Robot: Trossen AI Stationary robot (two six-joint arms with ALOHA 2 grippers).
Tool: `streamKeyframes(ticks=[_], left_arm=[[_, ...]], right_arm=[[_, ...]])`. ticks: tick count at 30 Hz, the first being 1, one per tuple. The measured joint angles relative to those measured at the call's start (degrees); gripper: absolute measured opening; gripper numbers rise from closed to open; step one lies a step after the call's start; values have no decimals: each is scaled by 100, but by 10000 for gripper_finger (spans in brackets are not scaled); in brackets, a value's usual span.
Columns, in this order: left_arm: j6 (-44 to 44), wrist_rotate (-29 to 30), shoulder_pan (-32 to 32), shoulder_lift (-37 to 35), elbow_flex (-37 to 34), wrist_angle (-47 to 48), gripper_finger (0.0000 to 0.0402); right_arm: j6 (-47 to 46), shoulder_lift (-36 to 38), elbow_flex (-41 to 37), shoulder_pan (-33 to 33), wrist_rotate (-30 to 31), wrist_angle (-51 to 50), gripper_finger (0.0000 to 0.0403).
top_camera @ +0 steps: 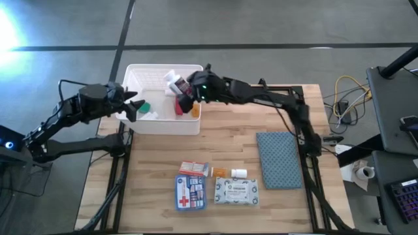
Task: Pick & place medical supplies in basket/bin
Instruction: Put the white purple pill bottle into the white bin, then put the red medicine box into the white bin
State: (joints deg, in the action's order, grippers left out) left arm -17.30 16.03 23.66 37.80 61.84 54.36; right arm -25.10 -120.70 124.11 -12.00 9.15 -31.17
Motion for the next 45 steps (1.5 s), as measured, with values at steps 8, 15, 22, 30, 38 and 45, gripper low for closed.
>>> streamKeyframes(ticks=[8, 15, 22, 30, 38, 45], left_arm=[[-83, 0, 0, -217, -8, 226, 261], [-83, 0, 0, -213, -78, 223, 261], [78, -446, 0, -152, -281, 148, 261], [316, -2369, -6, -138, -595, -529, 260], [500, -2350, -350, 74, -476, -567, 217], [288, -2096, -821, 350, -368, -626, 201]], right_arm=[[-53, -715, 771, -113, -28, -1001, 319], [111, -484, 660, -93, 13, -1053, 347], [550, -158, 691, 177, 155, -1402, 352], [742, 339, 689, 804, 852, -3345, 352], [-697, 665, 622, 1416, 2004, -5548, 352], [-1881, 1110, 15, 2026, 1869, -5879, 352]])
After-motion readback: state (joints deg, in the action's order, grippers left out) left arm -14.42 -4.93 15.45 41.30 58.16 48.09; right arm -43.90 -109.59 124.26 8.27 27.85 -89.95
